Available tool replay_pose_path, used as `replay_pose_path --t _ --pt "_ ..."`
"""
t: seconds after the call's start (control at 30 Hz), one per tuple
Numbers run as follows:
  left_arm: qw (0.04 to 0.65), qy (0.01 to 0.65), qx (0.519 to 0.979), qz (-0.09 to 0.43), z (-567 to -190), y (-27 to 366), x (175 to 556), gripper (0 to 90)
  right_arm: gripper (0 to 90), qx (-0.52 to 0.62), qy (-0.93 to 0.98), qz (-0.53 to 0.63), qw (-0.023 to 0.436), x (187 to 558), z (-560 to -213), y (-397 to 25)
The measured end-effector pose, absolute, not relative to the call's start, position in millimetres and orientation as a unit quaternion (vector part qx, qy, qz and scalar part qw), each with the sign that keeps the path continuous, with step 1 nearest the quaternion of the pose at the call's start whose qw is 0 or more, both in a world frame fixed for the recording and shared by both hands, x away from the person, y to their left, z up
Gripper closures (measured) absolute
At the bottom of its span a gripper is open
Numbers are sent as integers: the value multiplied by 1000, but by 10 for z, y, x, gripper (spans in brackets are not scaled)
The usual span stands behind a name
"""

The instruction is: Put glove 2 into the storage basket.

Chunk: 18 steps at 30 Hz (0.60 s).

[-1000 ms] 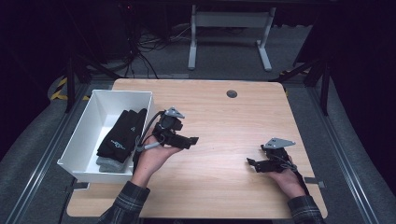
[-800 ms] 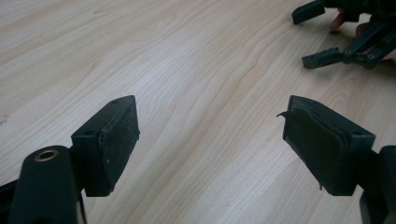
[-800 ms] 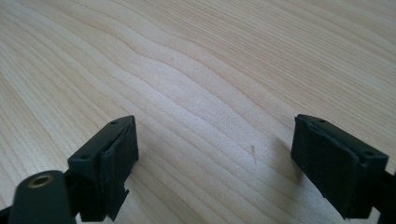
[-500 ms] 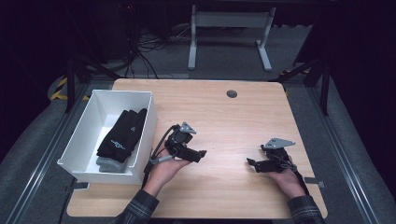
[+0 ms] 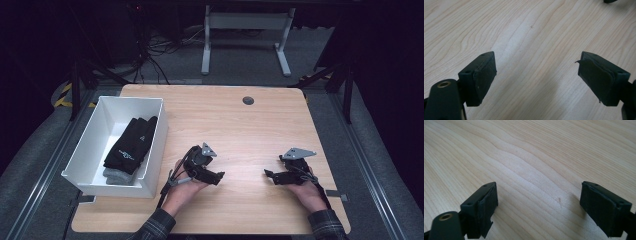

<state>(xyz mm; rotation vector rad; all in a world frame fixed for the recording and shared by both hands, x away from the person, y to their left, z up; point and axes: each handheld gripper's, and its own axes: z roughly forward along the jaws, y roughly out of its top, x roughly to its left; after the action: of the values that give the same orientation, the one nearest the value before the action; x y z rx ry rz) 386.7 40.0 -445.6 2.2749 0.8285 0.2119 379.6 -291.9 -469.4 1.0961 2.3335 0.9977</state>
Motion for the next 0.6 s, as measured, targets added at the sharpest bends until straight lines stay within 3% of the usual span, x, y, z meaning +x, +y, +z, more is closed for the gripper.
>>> replay_pose_path --t 0.27,0.5,0.6 --pt "333 316 882 106 -4645 336 3847 134 154 389 829 355 188 3797 -4694 -2920" --pt "356 306 875 116 -4762 371 3852 28 154 386 830 355 188 3795 -4695 -2918" --pt "354 301 878 113 -4761 369 3850 22 154 386 830 355 187 3794 -4695 -2916"
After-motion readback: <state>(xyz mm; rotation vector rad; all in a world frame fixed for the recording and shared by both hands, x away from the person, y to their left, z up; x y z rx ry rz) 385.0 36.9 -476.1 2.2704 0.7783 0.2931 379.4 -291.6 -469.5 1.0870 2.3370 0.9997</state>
